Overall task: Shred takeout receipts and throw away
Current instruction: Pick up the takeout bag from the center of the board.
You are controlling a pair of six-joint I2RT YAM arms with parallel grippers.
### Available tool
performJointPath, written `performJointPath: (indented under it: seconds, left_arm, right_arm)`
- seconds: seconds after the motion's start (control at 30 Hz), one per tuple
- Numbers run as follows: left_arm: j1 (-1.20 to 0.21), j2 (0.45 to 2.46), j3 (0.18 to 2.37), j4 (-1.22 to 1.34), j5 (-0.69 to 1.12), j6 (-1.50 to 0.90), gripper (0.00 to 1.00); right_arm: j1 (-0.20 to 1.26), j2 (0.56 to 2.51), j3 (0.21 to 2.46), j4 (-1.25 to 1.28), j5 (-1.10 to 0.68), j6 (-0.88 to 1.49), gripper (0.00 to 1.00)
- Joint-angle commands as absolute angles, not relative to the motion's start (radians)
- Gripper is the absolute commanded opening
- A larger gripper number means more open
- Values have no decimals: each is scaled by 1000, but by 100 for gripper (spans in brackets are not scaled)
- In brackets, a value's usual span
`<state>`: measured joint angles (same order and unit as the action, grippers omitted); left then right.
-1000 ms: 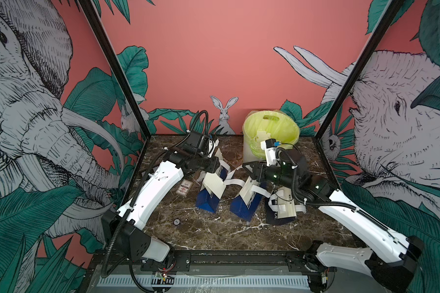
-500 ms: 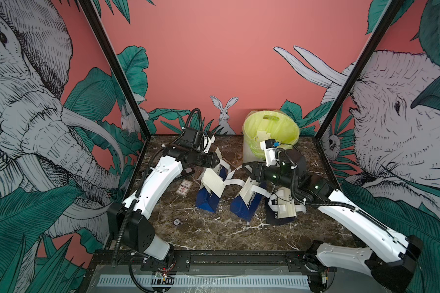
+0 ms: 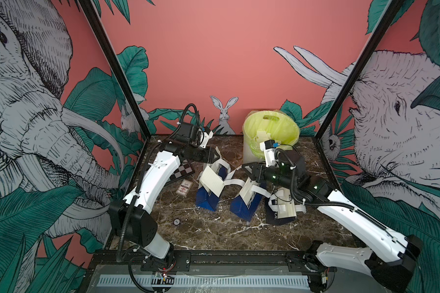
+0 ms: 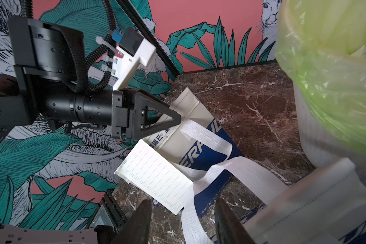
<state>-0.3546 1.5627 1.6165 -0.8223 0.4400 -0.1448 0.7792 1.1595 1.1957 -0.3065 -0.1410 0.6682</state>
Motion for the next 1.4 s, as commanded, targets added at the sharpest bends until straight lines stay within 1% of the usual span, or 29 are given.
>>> performJointPath:
  seconds: [0.0,0.33,0.47,0.57,0.63,0.73,0.8,0.83,0.93,1.1,1.27,1.37]
  left_arm:
    - [-338,1570,1649,-874,475,-102,52]
    - [-338,1598,1639,-949,522,-34,50]
    - [-338,1616,1650,-965,484,-25,40]
    - [-338,1637,1667,-988,496,-21,32]
    - [-339,1638,1672,-994,505,-27,25]
    - [-339,1621,1681,-986,539,-50,10]
    - [-339,1599,1686,-966,565,-81,2]
    - [-339,1585,1688,-956,577,-99,0]
    - [-336,1533,1691,-901,637,-163,0]
    - [-309,1435,1686,-793,649,-314,0]
    - [-251,1340,1638,-606,696,-540,0]
    - [-228,1305,1645,-552,684,-619,0]
  right_arm:
    - [786,1157,1190,-283,-129,671,48]
    - [786,1159,1196,-286,-131,667,48]
    - [785,1160,1200,-284,-130,667,48]
    - [785,1166,1203,-279,-136,666,48]
    - [785,1170,1205,-278,-138,666,48]
    - [786,1173,1204,-258,-149,666,49]
    - [786,1174,1206,-239,-156,666,50]
    - [786,1175,1207,-234,-161,664,51]
    - [786,1172,1203,-206,-174,664,53]
    - [786,1167,1191,-142,-207,670,58]
    - [785,1168,1177,-75,-227,698,67]
    - [787,1185,1188,-50,-259,718,72]
